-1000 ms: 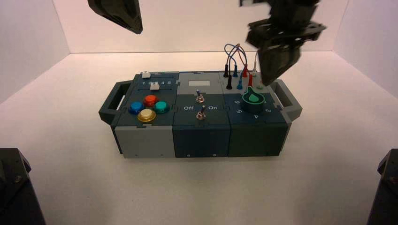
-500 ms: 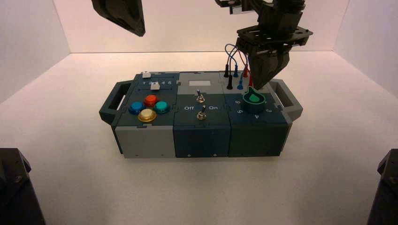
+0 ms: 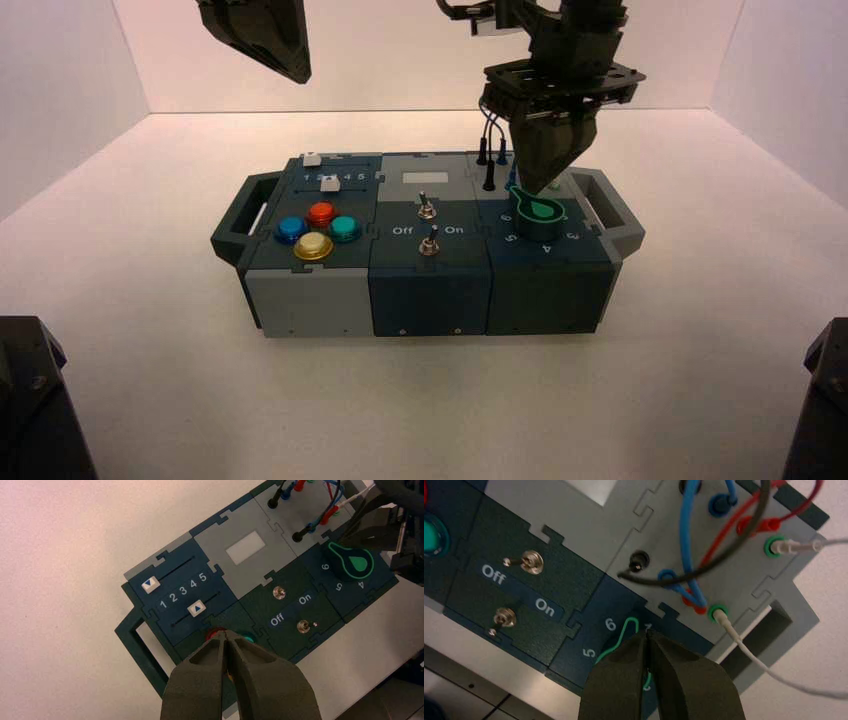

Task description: Turn the knob to position 5.

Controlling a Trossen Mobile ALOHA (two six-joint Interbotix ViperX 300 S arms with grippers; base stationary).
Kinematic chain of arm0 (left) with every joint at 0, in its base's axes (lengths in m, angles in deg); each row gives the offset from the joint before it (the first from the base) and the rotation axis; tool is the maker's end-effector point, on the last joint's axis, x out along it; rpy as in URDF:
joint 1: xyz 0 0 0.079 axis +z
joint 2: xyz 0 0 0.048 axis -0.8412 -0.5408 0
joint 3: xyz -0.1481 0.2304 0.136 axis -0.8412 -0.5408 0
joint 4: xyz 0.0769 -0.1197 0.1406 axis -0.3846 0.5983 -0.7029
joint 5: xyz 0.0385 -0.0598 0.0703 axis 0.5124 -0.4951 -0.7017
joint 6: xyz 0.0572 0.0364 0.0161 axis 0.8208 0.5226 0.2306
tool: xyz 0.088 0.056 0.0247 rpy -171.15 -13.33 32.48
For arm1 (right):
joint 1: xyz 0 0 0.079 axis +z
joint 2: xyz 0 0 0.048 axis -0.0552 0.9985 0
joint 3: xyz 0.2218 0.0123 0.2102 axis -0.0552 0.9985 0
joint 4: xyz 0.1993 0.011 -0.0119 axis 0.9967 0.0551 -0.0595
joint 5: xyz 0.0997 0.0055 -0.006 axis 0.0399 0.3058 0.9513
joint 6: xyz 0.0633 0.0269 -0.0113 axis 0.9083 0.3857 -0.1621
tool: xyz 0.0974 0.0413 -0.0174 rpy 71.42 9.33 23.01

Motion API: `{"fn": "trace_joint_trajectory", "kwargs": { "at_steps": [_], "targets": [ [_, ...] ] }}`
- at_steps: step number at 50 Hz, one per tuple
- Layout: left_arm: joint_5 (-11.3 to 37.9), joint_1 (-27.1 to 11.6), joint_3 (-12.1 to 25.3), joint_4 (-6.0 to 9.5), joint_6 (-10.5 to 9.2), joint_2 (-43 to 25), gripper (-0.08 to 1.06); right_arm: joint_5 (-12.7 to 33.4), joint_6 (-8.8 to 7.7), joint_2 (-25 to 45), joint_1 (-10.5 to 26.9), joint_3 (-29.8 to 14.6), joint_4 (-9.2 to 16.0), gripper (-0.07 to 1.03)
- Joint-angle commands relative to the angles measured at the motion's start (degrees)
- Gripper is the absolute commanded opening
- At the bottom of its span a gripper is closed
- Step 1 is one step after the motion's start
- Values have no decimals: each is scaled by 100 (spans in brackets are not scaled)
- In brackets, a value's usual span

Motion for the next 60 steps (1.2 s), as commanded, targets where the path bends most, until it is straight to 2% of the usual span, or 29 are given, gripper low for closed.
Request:
{"fn": "trace_joint_trajectory", "kwargs": {
  "at_steps": [1, 17, 60],
  "targets": [
    [-18, -9, 176, -9, 9, 35, -3, 18, -9, 26, 123, -202, 88, -3],
    [-18, -9, 176, -9, 9, 62, -3, 97, 44, 97, 413, -299, 246, -3],
    [-18, -9, 167, -9, 9, 70, -3, 229, 62, 105, 571, -299, 439, -3]
  ]
}}
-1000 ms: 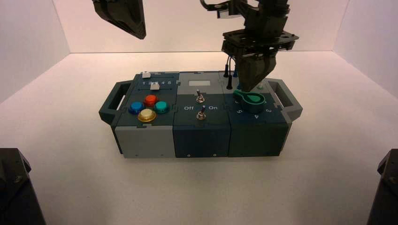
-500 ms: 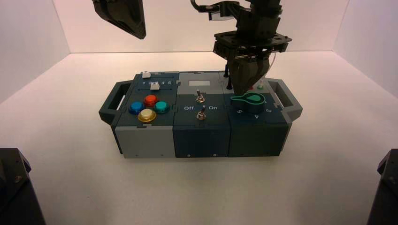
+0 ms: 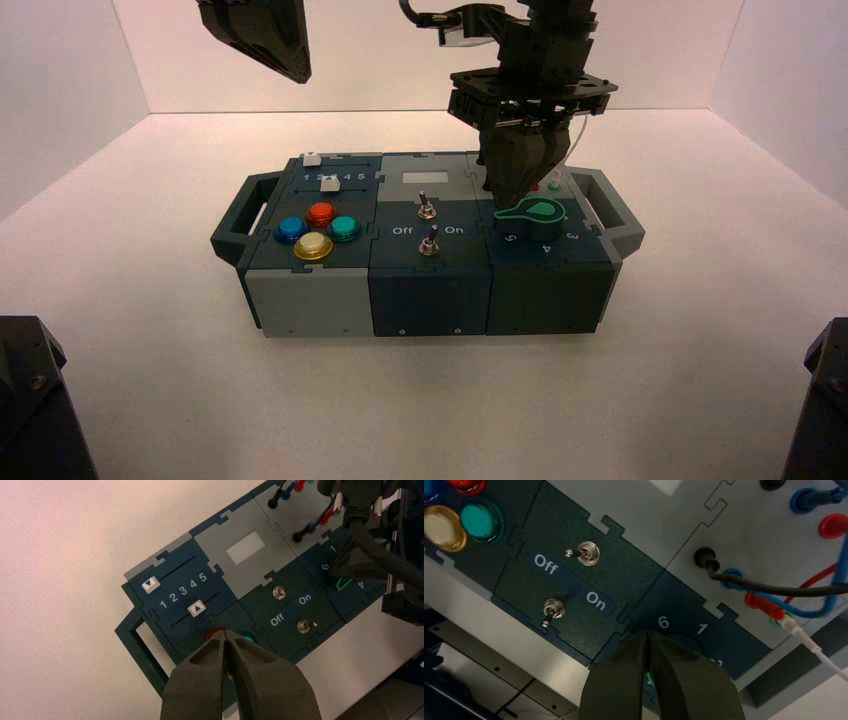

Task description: Turn the knob to position 5.

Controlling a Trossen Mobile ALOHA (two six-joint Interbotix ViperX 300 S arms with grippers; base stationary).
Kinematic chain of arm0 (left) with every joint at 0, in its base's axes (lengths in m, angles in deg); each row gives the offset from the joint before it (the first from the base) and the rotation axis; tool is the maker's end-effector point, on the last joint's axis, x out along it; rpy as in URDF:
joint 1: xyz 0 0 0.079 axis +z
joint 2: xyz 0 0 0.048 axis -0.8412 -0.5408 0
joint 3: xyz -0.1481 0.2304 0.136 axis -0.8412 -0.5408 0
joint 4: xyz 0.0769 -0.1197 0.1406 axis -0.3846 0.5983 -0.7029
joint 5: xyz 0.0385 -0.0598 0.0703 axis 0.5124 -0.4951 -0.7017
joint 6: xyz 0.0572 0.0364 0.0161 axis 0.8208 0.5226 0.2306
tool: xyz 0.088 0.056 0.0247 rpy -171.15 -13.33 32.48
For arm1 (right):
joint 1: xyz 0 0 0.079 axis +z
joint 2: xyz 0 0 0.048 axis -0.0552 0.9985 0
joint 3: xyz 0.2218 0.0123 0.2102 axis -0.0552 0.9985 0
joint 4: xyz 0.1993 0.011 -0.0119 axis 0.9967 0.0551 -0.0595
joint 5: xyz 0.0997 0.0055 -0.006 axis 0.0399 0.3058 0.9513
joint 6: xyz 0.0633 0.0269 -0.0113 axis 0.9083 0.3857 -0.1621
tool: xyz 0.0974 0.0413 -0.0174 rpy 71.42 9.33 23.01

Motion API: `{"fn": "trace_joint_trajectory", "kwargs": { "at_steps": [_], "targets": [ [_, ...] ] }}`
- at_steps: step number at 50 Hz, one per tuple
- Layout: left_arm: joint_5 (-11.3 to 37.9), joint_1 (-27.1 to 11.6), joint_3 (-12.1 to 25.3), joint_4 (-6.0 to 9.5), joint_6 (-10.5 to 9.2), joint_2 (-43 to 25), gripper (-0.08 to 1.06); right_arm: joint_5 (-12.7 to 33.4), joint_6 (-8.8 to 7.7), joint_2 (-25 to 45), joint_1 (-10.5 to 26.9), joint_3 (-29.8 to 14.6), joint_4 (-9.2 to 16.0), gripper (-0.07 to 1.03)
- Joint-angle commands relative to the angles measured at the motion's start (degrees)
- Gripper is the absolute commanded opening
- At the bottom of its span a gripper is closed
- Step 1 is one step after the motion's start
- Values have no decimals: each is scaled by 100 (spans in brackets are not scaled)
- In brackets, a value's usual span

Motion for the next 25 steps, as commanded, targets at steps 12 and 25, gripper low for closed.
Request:
{"fn": "trace_joint_trajectory", "kwargs": {
  "at_steps": [12, 25],
  "targets": [
    [-18, -9, 167, -9, 18, 62, -3, 44, 9, -62, 53, -123, 44, -3],
    [-18, -9, 158, -9, 9, 62, -3, 53, 9, -62, 53, -105, 44, -3]
  ]
}}
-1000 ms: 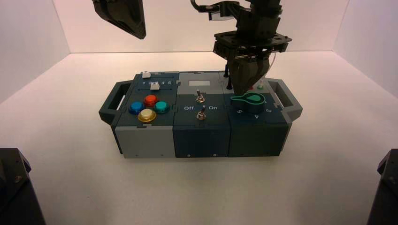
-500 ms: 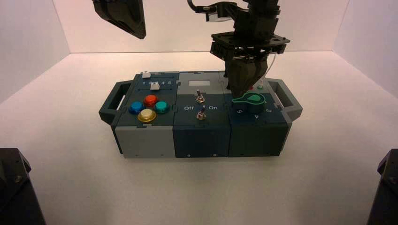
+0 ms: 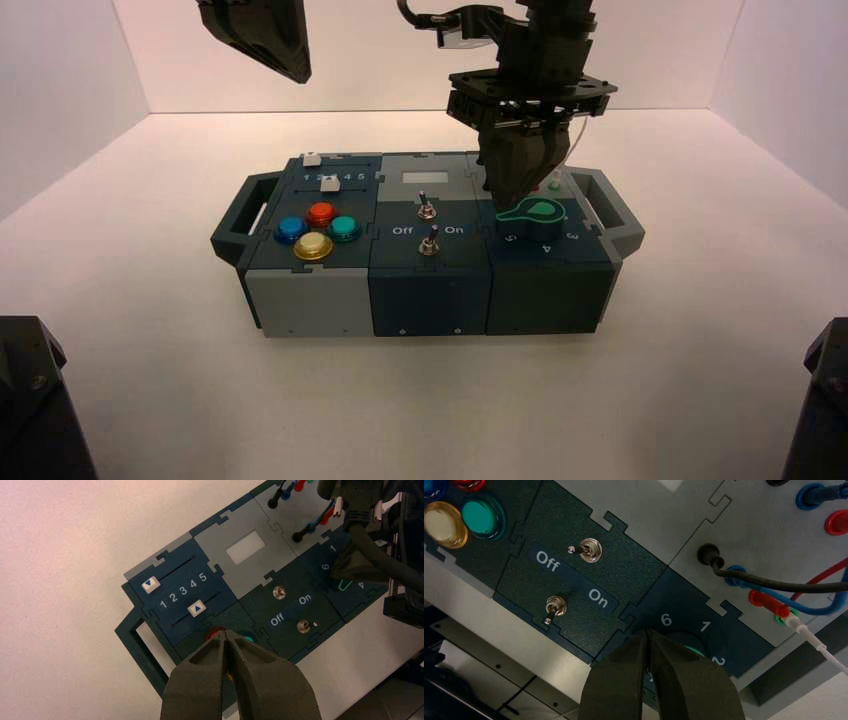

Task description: Turn the knob to position 5.

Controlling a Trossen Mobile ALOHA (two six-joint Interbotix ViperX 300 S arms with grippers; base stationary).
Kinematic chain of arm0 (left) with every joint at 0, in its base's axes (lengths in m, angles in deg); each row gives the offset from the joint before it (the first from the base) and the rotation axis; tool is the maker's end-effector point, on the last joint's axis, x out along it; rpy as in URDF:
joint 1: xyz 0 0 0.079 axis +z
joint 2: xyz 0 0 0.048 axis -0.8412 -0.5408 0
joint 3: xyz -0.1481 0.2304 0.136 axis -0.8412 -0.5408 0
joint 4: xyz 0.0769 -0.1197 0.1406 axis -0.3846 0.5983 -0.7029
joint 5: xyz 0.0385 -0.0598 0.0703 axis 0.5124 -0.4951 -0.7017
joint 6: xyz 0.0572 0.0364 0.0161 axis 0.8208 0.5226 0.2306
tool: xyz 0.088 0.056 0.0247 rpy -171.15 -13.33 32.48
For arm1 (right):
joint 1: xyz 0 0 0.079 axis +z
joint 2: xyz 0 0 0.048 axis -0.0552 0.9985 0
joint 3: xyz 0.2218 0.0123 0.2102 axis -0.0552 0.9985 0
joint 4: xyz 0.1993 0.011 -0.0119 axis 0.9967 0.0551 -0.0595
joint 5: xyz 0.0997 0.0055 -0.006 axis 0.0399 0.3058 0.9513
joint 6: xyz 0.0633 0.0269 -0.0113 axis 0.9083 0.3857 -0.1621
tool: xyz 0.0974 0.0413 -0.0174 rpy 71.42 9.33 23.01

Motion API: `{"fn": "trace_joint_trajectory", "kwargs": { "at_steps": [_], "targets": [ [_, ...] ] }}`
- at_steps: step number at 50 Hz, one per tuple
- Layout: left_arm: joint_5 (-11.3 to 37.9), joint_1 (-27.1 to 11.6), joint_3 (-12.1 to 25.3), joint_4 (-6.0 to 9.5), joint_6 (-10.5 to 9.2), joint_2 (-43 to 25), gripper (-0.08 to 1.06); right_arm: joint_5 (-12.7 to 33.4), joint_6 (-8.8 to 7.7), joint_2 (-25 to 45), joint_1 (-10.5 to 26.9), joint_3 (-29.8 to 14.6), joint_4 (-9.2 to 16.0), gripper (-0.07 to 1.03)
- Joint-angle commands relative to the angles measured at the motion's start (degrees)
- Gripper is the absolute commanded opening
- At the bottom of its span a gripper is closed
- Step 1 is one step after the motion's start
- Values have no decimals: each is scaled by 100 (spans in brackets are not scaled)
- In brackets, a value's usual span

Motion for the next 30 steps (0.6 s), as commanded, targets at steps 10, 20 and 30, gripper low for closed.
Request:
{"fn": "trace_joint_trajectory", "kwargs": {
  "at_steps": [10, 20, 30],
  "targets": [
    [-18, -9, 149, -9, 9, 44, -3, -62, 9, -62, 44, -132, 9, -3],
    [-18, -9, 141, -9, 9, 35, -3, -167, 35, -176, 44, -431, -97, -2],
    [9, -9, 114, -9, 18, 53, -3, 62, 97, -378, 26, -580, -132, -3]
  ]
}}
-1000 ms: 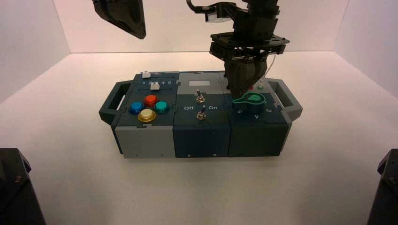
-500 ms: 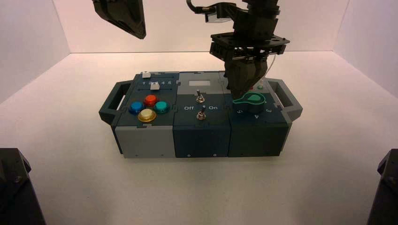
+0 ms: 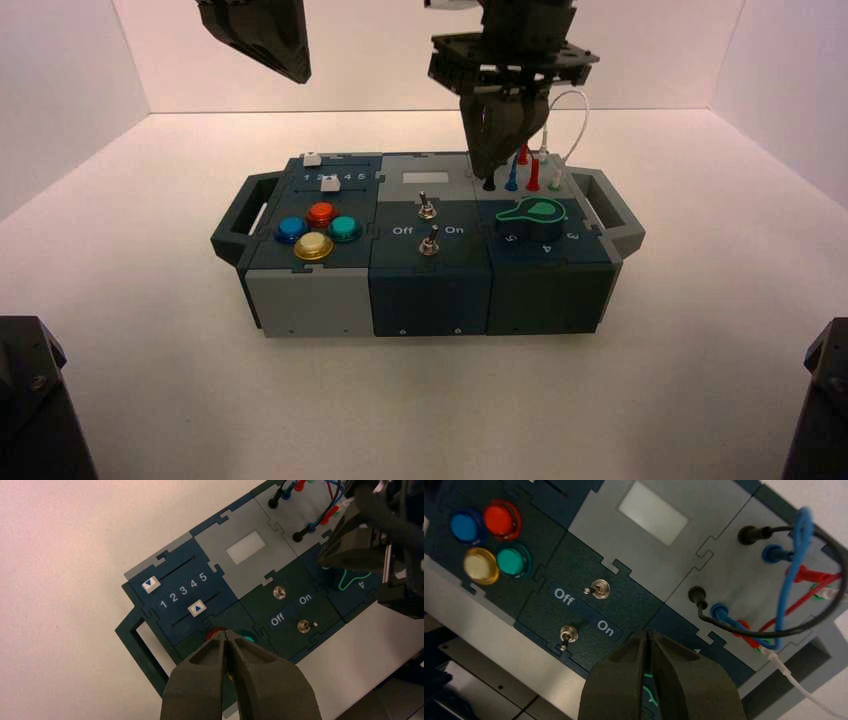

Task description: Turn the knob to position 5.

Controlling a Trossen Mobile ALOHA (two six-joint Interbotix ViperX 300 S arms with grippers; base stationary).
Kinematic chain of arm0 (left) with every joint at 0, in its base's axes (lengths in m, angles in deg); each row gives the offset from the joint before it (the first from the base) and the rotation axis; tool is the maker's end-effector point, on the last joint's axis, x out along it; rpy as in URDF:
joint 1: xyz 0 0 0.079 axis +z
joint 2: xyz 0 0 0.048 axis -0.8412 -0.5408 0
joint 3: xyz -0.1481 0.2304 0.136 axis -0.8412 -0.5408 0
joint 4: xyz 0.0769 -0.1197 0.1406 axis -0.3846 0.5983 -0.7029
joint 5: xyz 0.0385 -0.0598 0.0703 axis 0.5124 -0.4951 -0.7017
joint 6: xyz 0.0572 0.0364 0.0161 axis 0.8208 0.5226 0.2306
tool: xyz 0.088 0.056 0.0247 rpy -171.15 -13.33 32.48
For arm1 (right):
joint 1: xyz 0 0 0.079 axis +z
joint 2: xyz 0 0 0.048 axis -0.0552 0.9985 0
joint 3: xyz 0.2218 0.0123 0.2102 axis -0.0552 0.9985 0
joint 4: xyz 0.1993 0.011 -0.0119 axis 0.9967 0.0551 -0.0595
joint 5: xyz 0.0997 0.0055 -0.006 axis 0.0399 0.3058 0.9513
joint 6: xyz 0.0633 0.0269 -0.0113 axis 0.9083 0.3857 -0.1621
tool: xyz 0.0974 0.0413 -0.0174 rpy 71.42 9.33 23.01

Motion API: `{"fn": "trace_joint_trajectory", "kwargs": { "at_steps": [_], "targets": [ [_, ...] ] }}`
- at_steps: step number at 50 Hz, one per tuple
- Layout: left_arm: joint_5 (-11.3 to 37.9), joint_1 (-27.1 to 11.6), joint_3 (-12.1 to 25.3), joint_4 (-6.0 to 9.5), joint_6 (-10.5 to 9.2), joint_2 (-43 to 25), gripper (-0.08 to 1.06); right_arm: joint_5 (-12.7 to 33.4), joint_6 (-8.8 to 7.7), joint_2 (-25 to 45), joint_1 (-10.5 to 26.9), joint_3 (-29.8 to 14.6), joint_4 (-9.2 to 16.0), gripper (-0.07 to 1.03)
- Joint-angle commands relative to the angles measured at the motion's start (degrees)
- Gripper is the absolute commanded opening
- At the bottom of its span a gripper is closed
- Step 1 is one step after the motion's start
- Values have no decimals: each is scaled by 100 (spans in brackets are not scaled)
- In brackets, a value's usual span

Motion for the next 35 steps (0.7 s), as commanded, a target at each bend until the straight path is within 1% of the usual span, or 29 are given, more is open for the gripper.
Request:
{"fn": "trace_joint_trajectory", "kwargs": {
  "at_steps": [1, 4, 8, 10, 12, 13, 18, 21, 26, 30, 35],
  "targets": [
    [18, -9, 123, -9, 9, 53, -3, 246, 53, -360, 18, -229, -18, -2],
    [26, -9, 114, -18, 0, 62, -3, 325, 62, -439, 18, -237, -18, -2],
    [26, -9, 105, -18, 0, 62, -3, 545, 105, -721, 18, -176, -9, -2],
    [26, -9, 105, -26, 0, 62, -3, 606, 132, -923, 26, -79, 0, -3],
    [26, -9, 97, -35, 9, 53, -3, 659, 141, -1222, 26, 123, 35, -3],
    [26, -9, 97, -35, 0, 53, -3, 668, 141, -1248, 18, 149, 35, -3],
    [9, -9, 114, -70, 0, 70, -3, 659, 132, -1477, 18, 360, 35, -2],
    [0, -9, 123, -79, 0, 70, -3, 659, 141, -1494, 18, 387, 26, -2],
    [-35, 0, 132, -105, 9, 70, -3, 659, 105, -1617, 26, 519, 35, -2],
    [-114, 9, 97, -123, 9, 70, -3, 615, 44, -1696, 26, 642, 26, -2],
    [-141, 18, 44, -132, 9, 70, -3, 545, 44, -1784, 26, 773, 35, -3]
  ]
}}
